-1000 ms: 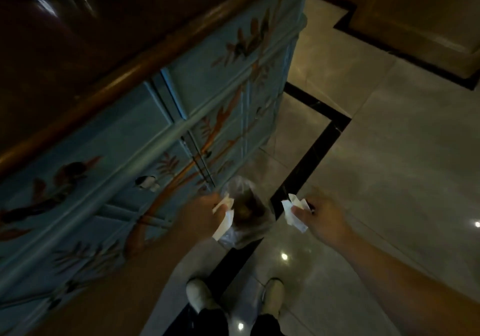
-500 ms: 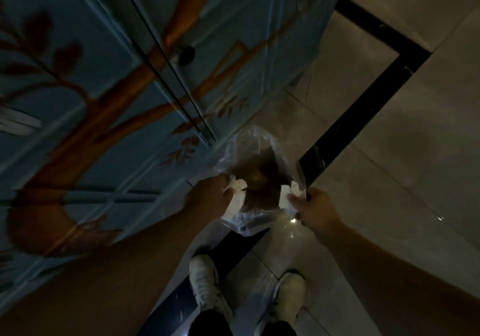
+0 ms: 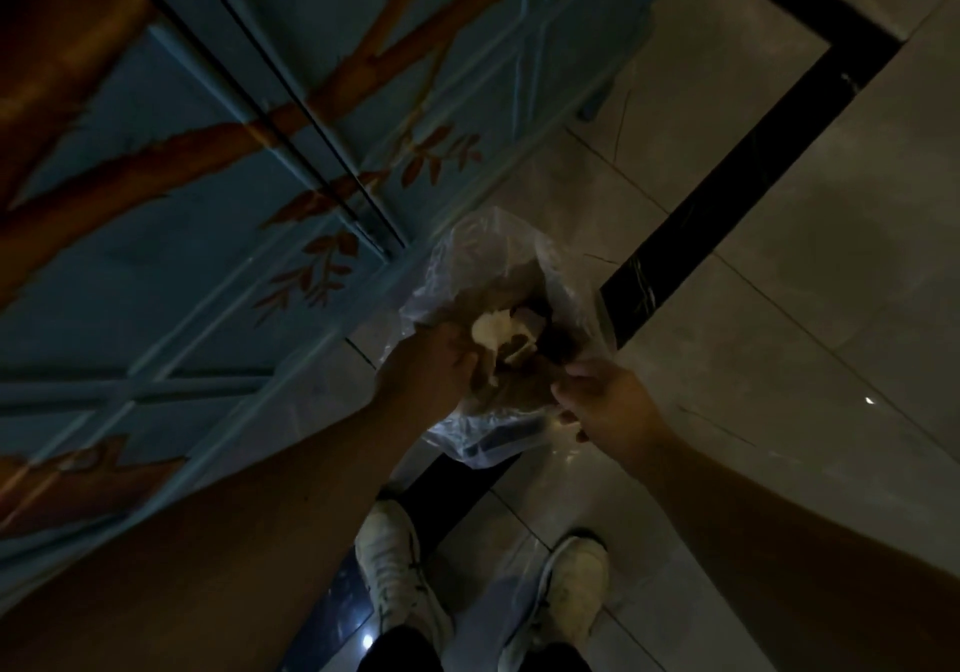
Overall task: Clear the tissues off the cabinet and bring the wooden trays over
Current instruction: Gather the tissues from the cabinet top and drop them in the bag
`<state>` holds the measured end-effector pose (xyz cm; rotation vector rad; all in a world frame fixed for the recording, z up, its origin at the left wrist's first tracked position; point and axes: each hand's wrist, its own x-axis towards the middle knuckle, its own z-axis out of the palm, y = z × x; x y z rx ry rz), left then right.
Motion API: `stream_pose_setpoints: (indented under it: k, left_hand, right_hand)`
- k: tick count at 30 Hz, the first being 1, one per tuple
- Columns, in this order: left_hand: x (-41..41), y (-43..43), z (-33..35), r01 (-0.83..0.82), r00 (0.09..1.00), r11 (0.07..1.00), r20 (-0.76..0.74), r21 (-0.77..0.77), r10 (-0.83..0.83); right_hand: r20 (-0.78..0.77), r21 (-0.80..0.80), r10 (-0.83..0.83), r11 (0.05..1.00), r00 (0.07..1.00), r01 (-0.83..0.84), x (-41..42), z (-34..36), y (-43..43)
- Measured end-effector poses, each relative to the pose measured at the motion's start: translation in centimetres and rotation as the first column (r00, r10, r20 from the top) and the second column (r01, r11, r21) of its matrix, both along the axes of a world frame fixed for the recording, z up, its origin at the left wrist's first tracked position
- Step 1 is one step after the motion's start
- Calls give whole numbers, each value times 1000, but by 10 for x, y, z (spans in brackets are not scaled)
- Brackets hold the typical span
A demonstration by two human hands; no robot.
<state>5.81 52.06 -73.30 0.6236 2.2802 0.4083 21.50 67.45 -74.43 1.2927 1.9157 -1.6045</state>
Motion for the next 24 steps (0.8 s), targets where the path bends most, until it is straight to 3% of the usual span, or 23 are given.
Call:
stream_pose_setpoints:
  k: [3,5,7,11,15,19,24]
  left_hand:
    - [5,4,28,-13,1000,999,-13,51,13]
    - [9,11,58,46,997,995,-59,83,-41]
    - [10,19,96,154,981,983,-133,103,-140]
    - [7,40,185,415,875,909,-291,35,-388]
    - [9,60,298,597,687,795,-440,-110,-578]
    - [17,67,414,649,579,752,-568,-114,-585]
    - [32,61,542,762,382,642,-741,-85,-552]
  right_hand:
    - [7,59,76,995,997,-76,8,11,5]
    - [-22,110,97,990,995,-94,8,30,10]
    - [-38,199,225,956,974,-214,7,60,18]
    - [0,424,533,766,846,-483,0,147,40]
    - [85,642,676,524,732,-559,-3,265,61]
    - [196,789,684,316,703,-527,6,387,74]
    - [241,886,620,173,746,-430,32,516,71]
